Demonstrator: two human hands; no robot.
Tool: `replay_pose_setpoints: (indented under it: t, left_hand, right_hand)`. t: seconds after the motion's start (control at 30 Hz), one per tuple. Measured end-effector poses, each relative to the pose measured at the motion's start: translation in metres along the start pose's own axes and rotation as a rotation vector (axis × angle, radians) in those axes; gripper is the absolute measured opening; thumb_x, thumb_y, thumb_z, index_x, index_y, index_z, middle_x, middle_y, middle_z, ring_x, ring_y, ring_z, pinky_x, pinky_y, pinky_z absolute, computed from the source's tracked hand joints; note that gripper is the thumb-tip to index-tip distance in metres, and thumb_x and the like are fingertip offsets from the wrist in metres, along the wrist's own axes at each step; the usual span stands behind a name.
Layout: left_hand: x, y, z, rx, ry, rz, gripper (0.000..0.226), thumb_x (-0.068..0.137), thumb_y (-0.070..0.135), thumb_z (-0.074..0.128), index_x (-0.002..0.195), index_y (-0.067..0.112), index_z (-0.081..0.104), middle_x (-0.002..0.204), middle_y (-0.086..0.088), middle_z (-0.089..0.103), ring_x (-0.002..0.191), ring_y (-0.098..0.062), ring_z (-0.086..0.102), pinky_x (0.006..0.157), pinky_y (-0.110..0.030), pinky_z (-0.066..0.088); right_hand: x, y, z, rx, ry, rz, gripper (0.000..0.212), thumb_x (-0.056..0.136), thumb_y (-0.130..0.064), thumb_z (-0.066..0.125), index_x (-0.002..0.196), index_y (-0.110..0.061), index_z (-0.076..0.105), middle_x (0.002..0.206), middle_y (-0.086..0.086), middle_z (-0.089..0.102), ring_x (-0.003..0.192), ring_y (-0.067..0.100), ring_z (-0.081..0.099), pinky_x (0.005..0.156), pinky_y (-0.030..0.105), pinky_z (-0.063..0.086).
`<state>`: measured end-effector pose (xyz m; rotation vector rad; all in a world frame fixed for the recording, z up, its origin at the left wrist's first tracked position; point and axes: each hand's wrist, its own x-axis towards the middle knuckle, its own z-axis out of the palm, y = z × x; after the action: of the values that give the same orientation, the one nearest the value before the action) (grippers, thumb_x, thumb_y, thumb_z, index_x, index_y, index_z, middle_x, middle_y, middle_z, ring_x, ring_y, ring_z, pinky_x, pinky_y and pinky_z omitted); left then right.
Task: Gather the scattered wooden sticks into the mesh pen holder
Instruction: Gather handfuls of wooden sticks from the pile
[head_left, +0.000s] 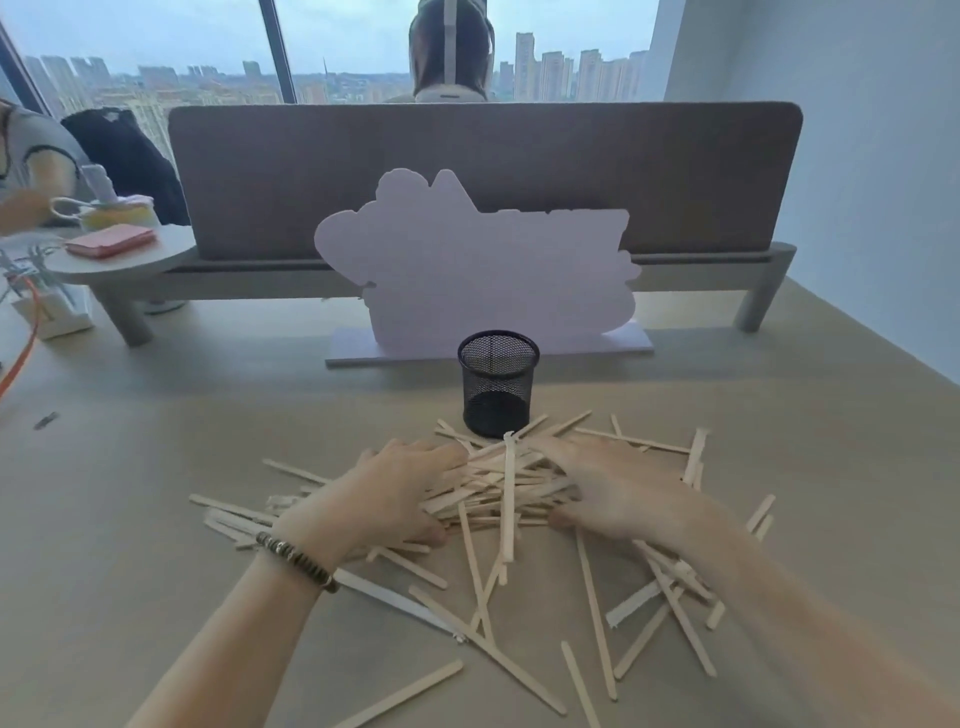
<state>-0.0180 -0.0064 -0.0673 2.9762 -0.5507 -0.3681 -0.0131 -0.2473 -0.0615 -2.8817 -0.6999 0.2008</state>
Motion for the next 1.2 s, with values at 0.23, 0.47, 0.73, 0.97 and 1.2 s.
replay_pose_setpoints:
  t: [0.23,0.47,0.73,0.97,1.2]
  left_hand:
    - [0.011,-0.022,0.006,-0.076,0.142,0.083,0.035,0.082,0.034,0.062,0.117,0.036,0.056,0.11,0.01,0.059,0.109,-0.02,0.049,0.096,-0.041,0.041]
    - [0.009,-0.027,-0.015,-0.207,0.285,0.195,0.009,0.084,0.019,0.057,0.092,0.017,0.06,0.077,0.012,0.053,0.069,0.0,0.046,0.065,-0.015,0.033]
    - [0.011,-0.029,-0.025,-0.477,0.412,0.083,0.059,0.083,0.011,0.069,0.134,0.035,0.048,0.12,0.015,0.052,0.088,0.002,0.059,0.079,-0.008,0.042]
    - [0.0,-0.018,-0.04,-0.452,0.424,0.051,0.087,0.072,0.033,0.083,0.144,0.039,0.036,0.125,0.011,0.048,0.098,-0.01,0.058,0.093,-0.026,0.045]
    - [-0.004,-0.017,-0.057,-0.389,0.434,0.042,0.076,0.066,0.045,0.086,0.133,0.033,0.051,0.113,0.012,0.06,0.095,-0.004,0.057,0.082,-0.013,0.041]
  right_hand:
    - [0.007,0.006,-0.001,0.11,0.09,-0.056,0.044,0.082,-0.02,0.056,0.121,-0.039,0.048,0.102,-0.012,0.063,0.106,0.023,0.058,0.084,0.035,0.042]
    - [0.012,0.016,-0.02,0.218,0.075,-0.071,0.055,0.09,-0.016,0.049,0.136,-0.044,0.035,0.104,-0.014,0.062,0.102,0.021,0.054,0.09,0.037,0.04]
    - [0.008,0.027,-0.05,0.372,0.232,-0.099,0.055,0.094,-0.013,0.06,0.139,-0.038,0.039,0.072,-0.037,0.056,0.07,-0.006,0.055,0.064,0.011,0.046]
    - [-0.008,0.029,-0.063,0.435,0.305,-0.123,0.051,0.089,-0.017,0.071,0.133,-0.037,0.054,0.087,-0.019,0.071,0.087,0.002,0.066,0.087,0.03,0.053]
    - [-0.012,0.037,-0.065,0.497,0.355,-0.119,0.015,0.087,-0.022,0.073,0.1,-0.027,0.07,0.078,-0.005,0.069,0.073,0.016,0.063,0.073,0.034,0.052]
